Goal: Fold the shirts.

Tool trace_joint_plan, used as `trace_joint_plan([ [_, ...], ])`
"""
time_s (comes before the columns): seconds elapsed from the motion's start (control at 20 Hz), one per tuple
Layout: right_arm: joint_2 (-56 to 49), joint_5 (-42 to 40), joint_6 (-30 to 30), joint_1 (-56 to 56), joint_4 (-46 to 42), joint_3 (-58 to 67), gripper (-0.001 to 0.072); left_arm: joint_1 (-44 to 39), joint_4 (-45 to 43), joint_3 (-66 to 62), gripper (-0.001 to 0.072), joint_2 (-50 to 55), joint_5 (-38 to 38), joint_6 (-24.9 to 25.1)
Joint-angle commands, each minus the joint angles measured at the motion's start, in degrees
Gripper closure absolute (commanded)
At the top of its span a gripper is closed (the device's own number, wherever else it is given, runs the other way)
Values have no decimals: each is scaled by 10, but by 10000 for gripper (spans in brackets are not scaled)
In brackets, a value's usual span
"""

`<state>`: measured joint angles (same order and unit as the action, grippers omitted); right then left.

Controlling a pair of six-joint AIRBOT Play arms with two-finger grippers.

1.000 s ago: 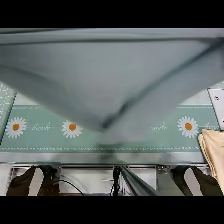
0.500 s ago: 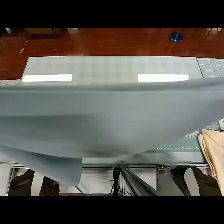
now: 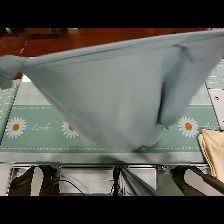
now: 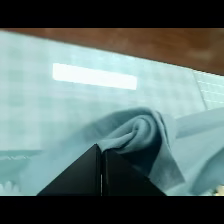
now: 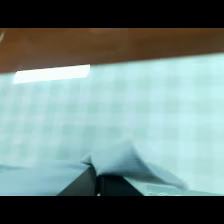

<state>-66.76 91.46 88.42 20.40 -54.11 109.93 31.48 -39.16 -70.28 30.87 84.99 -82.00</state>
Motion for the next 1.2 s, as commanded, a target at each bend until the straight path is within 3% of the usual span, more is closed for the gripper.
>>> trace_joint_plan([
  [0.0, -120, -49, 4, -100, -32, -1, 693, -21, 57, 132, 691, 41, -96, 42],
  [0.15, -177, -180, -19, -164, -82, -1, 692, -44, 57, 143, 691, 96, -170, 83],
  [0.4, -244, -363, -66, -187, -80, -1, 692, -108, 57, 143, 690, 200, -264, 140],
  [0.75, -324, -318, -68, -184, -293, -1, 691, -252, 57, 143, 688, 371, -374, 146],
  [0.9, -347, -271, -68, -183, -298, -1, 691, -275, 57, 143, 688, 429, -381, 149],
  [1.05, -340, -273, -68, -183, -298, 1, 688, -259, 58, 137, 685, 446, -381, 149],
  [1.1, -331, -274, -68, -182, -298, 1, 617, -249, 58, 127, 609, 445, -377, 150],
  [1.15, -320, -273, -68, -178, -298, 1, 445, -236, 58, 112, 431, 444, -363, 150],
])
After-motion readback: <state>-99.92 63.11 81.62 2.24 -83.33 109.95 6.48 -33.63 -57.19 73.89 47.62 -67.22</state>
